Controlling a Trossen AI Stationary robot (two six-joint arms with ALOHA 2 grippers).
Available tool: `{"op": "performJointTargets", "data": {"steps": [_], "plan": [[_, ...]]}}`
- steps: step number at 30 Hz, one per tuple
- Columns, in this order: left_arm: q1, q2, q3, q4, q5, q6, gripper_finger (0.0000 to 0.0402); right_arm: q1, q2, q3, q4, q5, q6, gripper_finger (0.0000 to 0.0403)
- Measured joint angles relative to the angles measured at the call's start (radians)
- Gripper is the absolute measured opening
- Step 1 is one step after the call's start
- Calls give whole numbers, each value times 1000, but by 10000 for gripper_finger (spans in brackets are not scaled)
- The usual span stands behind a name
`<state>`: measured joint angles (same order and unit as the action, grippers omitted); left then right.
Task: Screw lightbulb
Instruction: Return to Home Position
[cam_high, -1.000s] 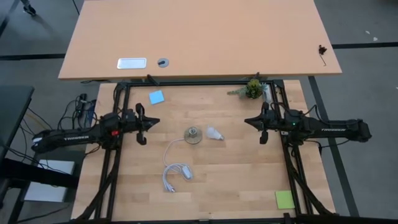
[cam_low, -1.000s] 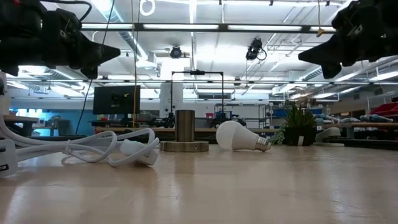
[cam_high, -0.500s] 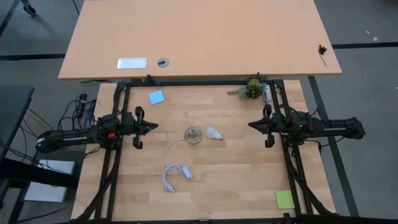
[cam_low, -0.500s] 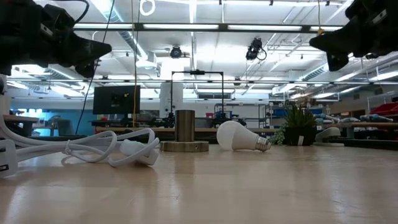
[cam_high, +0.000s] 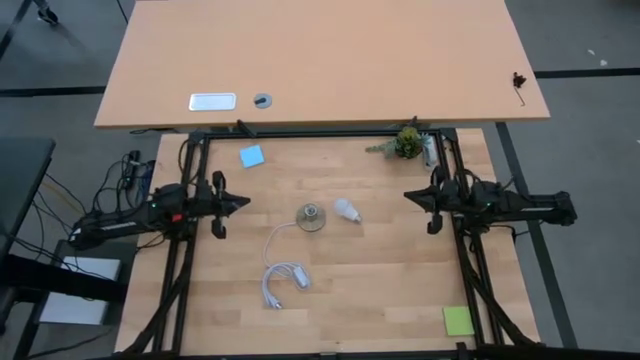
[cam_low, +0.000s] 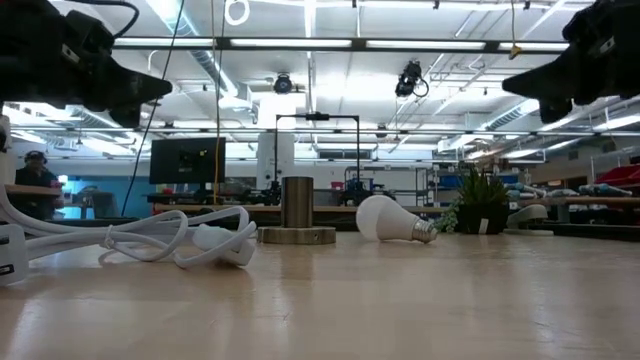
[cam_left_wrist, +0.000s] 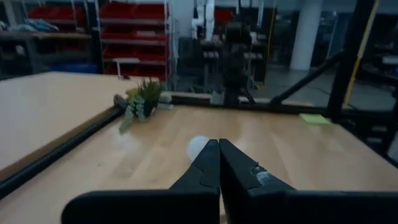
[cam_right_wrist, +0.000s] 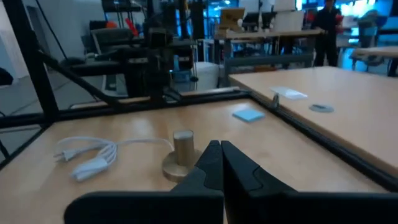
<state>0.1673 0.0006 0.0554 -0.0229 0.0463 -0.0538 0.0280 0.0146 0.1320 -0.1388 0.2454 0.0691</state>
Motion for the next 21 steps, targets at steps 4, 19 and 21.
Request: {"op": "performJointTargets", "data": {"steps": [4, 19, 21], "plan": [[0, 0, -43, 94, -9, -10, 0, 0, -4, -56, 57, 0, 23, 0], [0, 0, -47, 94, -15, -28, 0, 8, 0, -126, 194, -32, 0, 0], [0, 0, -47, 65, -42, -30, 0, 8, 12, -126, 194, -13, 2, 0]]}}
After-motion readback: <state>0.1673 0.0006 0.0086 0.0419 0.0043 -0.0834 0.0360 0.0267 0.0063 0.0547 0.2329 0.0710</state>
